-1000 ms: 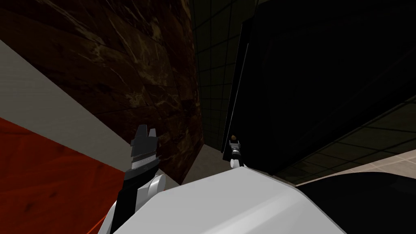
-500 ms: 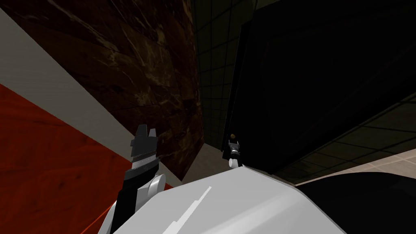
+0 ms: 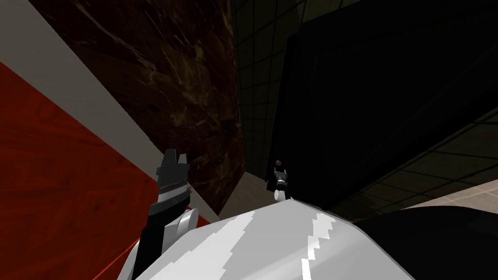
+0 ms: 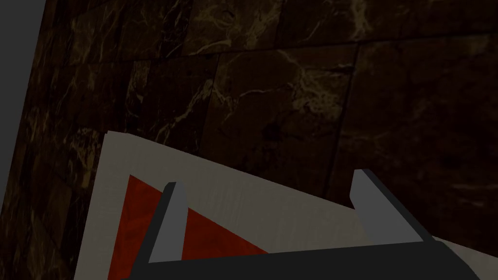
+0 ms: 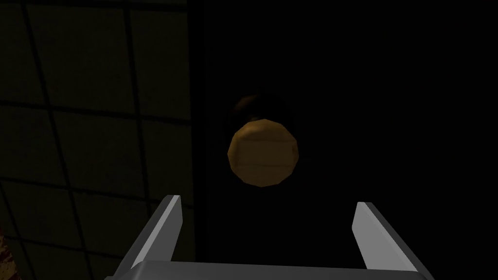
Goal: Pull the door open
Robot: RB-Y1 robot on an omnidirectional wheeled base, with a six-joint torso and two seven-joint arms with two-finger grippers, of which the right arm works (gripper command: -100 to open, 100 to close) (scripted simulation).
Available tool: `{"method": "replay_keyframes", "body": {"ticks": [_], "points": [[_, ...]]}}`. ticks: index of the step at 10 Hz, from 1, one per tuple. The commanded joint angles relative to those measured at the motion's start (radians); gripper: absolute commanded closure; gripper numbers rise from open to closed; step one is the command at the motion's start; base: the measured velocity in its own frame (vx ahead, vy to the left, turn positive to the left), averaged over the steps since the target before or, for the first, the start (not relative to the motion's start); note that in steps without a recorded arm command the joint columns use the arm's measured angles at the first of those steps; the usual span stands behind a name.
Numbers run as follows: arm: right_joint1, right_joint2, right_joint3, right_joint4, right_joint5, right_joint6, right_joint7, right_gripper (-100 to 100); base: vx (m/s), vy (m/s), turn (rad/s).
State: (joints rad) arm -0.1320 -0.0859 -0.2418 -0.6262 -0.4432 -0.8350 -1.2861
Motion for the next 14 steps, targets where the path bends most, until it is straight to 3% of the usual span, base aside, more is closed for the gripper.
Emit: {"method": "replay_keyframes", "body": {"ticks": [1,3,5,7,10,11,14], "points": [[0.019,-0.024,-0.001,-0.012,-0.003,0.006,-0.028,-100,0.189,-0.027,0.087],[0.040,-0.066,-0.003,-0.004,-0.006,0.004,-0.074,-100,0.181,-0.009,0.059],[0.040,-0.066,-0.003,-0.004,-0.006,0.004,-0.074,-100,0.082,-0.001,0.019],[0.058,-0.105,-0.004,0.003,-0.010,0.002,-0.115,-100,0.100,0.009,0.064],[0.061,-0.103,-0.004,-0.006,-0.010,0.006,-0.112,-100,0.046,-0.012,0.008],[0.061,-0.103,-0.004,-0.006,-0.010,0.006,-0.112,100,0.001,-0.003,-0.018],[0.061,-0.103,-0.004,-0.006,-0.010,0.006,-0.112,100,0.000,0.000,0.000]]}}
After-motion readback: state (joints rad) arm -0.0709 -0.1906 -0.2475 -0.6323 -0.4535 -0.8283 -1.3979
